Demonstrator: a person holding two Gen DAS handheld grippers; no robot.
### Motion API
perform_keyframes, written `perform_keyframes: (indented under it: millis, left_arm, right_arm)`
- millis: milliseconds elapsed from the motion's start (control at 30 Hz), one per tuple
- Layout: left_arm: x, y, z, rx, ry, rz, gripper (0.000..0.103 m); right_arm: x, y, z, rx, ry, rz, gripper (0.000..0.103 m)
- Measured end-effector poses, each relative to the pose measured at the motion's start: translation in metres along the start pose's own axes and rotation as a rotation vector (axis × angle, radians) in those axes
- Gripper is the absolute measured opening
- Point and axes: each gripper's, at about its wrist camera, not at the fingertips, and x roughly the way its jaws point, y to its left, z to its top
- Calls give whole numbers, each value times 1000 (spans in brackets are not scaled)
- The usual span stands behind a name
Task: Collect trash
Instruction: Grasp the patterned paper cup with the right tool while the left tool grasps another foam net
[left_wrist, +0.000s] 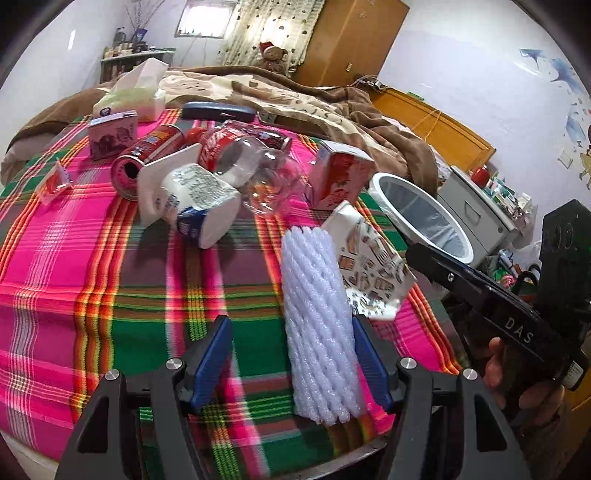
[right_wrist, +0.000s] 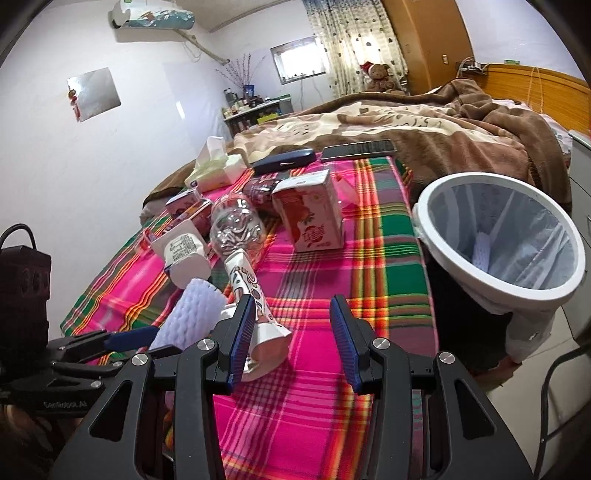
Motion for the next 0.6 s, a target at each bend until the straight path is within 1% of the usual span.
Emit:
perform_keyframes:
  millis: [200,433,500,600]
  left_arm:
    - [2,16,0,-39,1,19,65]
    - [-1,33,4,-84,-22,35,64]
    - [-1,37,5,-91,-28,44,64]
    - [-3,42,6,-104,-34,56,64]
  right_arm:
    - [2,5,0,3,1,33,43]
    - [-4,12,-1,-11,-35,81,44]
    - [0,17,-1,-28,-25,96,44]
    - [8,22,-1,-39,-6,109,48]
